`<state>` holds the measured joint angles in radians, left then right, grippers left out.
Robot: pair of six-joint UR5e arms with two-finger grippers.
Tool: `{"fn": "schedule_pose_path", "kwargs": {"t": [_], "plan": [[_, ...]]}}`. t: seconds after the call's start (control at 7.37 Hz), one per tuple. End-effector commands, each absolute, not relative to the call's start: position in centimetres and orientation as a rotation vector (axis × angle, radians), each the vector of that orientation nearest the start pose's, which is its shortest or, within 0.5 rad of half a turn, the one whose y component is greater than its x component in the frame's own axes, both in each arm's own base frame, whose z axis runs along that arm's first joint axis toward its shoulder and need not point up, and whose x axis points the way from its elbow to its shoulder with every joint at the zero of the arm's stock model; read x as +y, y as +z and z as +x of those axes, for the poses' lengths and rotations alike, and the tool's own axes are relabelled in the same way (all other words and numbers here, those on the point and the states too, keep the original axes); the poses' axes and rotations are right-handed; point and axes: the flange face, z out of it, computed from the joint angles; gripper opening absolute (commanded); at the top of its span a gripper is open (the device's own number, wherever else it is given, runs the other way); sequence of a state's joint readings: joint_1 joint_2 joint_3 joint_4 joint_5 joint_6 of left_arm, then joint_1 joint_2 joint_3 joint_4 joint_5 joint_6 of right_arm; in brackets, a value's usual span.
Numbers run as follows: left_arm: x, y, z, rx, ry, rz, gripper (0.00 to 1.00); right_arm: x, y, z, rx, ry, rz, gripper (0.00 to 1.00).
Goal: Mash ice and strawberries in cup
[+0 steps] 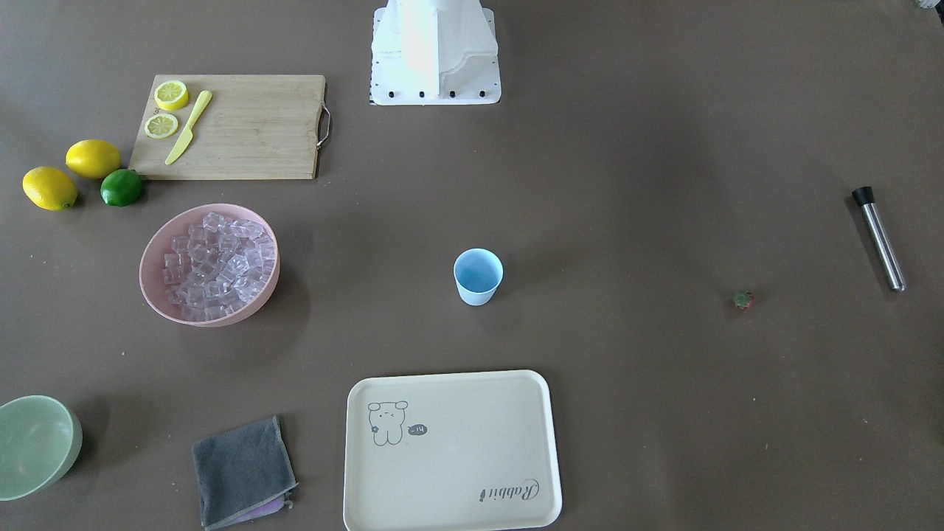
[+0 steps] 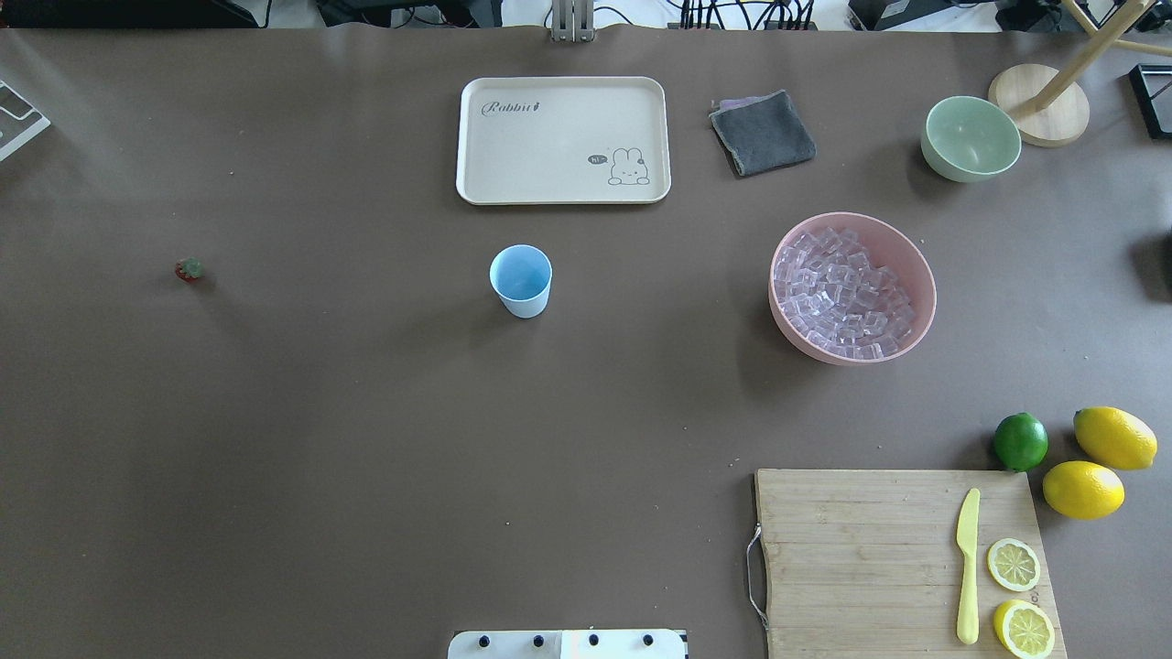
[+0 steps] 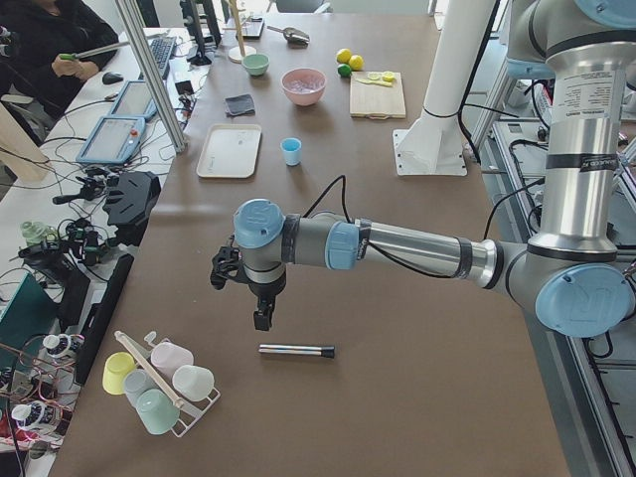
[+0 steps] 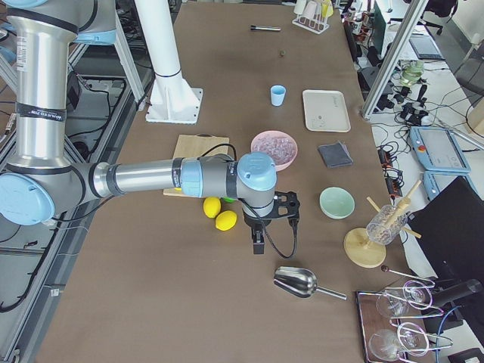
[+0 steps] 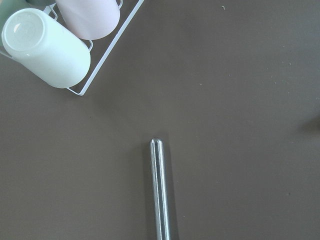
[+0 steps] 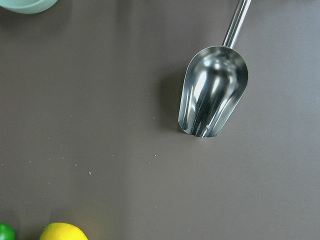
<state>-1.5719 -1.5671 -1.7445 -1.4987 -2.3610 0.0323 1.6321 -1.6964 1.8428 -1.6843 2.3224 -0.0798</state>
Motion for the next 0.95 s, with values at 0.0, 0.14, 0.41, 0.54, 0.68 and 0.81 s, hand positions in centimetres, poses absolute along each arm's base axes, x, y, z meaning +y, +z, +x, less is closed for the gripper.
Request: {"fn": "schedule_pose_path", "kwargs": {"t": [0.0,0.14,0.41,0.54,0.68,0.81], "plan": [[-49.0,57.8,-6.4,0.785,0.083,0.129,0.99,-43.2,59.6,9.2,-0.747,-0.030,0.085,1.00],[-48.8,58.3,-6.3,0.787,0.082,0.133,0.99,-43.3,59.5,9.2,-0.747,-0.031,0.086,1.00],[-48.8,58.2,-6.3,0.786,0.077,0.130,0.99,-43.1,59.2,9.1,-0.760,-0.013,0.061,1.00],[-48.9,58.1,-6.3,0.785,0.078,0.133,0.99,-44.3,57.8,9.0,-0.788,-0.006,0.052,1.00],[-48.8,58.1,-6.3,0.787,0.084,0.136,0.99,-45.8,56.4,8.8,-0.793,-0.018,0.072,1.00],[-48.7,57.8,-6.4,0.786,0.085,0.142,0.99,-46.4,54.5,7.5,-0.837,-0.036,0.088,1.00]]}}
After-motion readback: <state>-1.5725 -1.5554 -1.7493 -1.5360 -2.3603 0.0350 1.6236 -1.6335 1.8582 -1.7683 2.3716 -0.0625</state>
